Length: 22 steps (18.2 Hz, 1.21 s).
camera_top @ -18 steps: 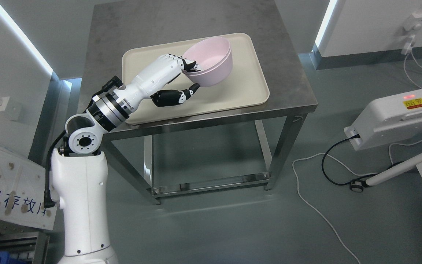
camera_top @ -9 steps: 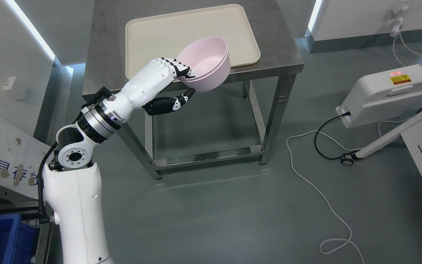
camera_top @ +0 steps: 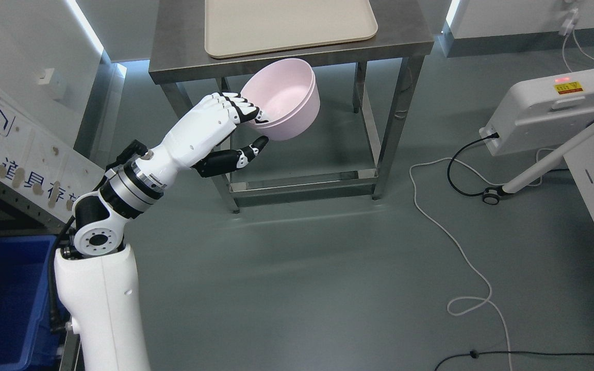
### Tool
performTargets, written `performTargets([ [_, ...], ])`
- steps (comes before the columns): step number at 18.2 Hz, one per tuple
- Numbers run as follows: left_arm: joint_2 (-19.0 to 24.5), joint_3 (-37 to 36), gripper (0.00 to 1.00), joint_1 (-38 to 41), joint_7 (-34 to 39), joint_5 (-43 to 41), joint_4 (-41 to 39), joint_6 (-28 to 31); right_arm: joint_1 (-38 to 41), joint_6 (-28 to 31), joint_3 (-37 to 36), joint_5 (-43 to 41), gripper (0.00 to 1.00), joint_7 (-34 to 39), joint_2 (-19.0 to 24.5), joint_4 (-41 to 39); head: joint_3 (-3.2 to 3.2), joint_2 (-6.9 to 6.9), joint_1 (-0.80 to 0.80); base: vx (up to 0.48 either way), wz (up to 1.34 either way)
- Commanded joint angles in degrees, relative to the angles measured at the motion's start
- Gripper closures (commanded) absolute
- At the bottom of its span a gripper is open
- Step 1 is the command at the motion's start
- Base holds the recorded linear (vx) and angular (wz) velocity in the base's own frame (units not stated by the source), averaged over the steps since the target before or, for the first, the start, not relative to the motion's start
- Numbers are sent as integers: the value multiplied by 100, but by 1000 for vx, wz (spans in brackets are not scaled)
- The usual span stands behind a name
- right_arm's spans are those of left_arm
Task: Stack pink IKEA bowls on left shelf middle
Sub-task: 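Hold the stacked bowls up while turning toward the blue bin shelf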
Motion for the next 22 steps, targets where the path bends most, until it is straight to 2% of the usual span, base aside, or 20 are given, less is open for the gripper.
performTargets([
  [1, 80, -90, 97, 140, 6, 55, -201, -4, 0, -2, 0, 0, 0, -3, -100, 0, 0, 0, 0, -371, 38],
  [16, 80, -116, 96, 202, 6, 125, -193, -4, 0, -2, 0, -9, 0, -3, -100, 0, 0, 0, 0, -378, 167],
  [22, 80, -81, 96, 237, 6, 125, -184, 5, 0, -2, 0, 0, 0, -3, -100, 0, 0, 0, 0, -349, 663],
])
